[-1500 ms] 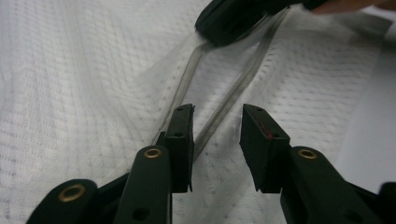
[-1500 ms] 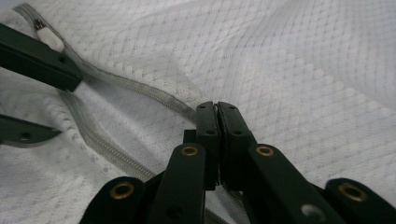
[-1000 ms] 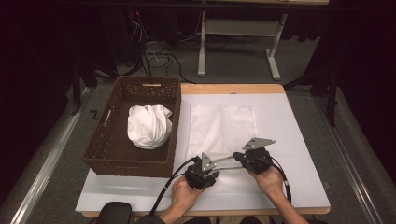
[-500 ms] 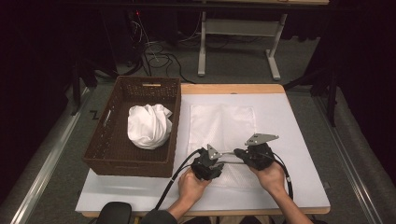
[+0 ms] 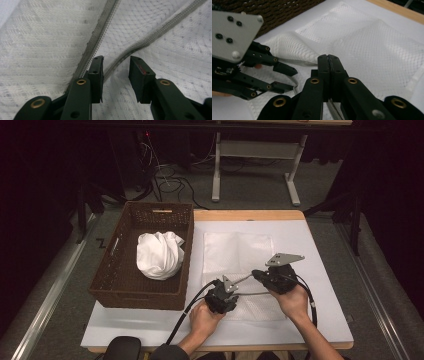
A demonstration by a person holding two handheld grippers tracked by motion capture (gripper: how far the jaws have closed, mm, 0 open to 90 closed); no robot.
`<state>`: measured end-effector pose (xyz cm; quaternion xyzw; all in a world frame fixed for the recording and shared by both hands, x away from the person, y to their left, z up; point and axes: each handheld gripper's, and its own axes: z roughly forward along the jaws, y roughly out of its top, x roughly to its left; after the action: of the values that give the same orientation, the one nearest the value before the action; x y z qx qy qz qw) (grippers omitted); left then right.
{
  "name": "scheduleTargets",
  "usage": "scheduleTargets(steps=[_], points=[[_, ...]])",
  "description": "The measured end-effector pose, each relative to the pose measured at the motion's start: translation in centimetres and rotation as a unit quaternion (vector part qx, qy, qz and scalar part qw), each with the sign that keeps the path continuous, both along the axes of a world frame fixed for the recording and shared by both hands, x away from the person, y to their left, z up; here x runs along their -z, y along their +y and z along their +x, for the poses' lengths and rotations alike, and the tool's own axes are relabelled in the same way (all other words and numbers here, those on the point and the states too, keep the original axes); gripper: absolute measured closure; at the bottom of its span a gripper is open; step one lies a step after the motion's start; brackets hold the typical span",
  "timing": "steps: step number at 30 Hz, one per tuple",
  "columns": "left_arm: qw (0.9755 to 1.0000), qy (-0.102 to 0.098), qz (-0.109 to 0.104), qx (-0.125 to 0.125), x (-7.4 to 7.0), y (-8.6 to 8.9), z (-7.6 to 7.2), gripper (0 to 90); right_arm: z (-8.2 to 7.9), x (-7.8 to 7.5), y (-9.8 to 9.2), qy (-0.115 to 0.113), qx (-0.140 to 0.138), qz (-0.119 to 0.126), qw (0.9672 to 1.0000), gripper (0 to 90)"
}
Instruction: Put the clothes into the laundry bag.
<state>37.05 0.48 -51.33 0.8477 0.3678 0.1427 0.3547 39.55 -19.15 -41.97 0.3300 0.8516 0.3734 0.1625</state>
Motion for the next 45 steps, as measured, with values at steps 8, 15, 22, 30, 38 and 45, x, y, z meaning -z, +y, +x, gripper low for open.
scheduleTargets(steps=[8, 15, 22, 30, 38, 45], points=[[0.9999, -0.003, 0.014, -0.002, -0.1, 0.3, 0.1, 63.8, 0.7, -1.8, 0.8, -0.001, -0.011, -0.004, 0.9999, 90.0], [0.9999, -0.003, 0.011, 0.0, -0.3, 0.8, 0.0, 58.0, 0.8, -1.2, 1.5, 0.008, -0.011, -0.023, 0.9996, 90.0], [0.9997, -0.005, 0.011, 0.019, -1.3, 1.0, -0.8, 52.4, 0.8, -1.0, 1.4, 0.011, -0.013, -0.029, 0.9995, 90.0], [0.999, 0.015, -0.021, 0.035, -3.3, 2.7, -1.1, 51.8, 0.7, -0.7, 1.1, 0.016, -0.011, -0.025, 0.9995, 90.0], [0.9993, 0.003, -0.021, 0.031, -5.4, 4.5, -1.3, 47.9, 0.7, -0.7, 1.1, 0.016, -0.012, -0.027, 0.9994, 90.0], [0.9994, -0.005, -0.017, 0.029, -6.8, 5.8, -1.5, 47.0, 0.8, -0.8, 0.9, 0.016, -0.011, -0.029, 0.9994, 90.0]])
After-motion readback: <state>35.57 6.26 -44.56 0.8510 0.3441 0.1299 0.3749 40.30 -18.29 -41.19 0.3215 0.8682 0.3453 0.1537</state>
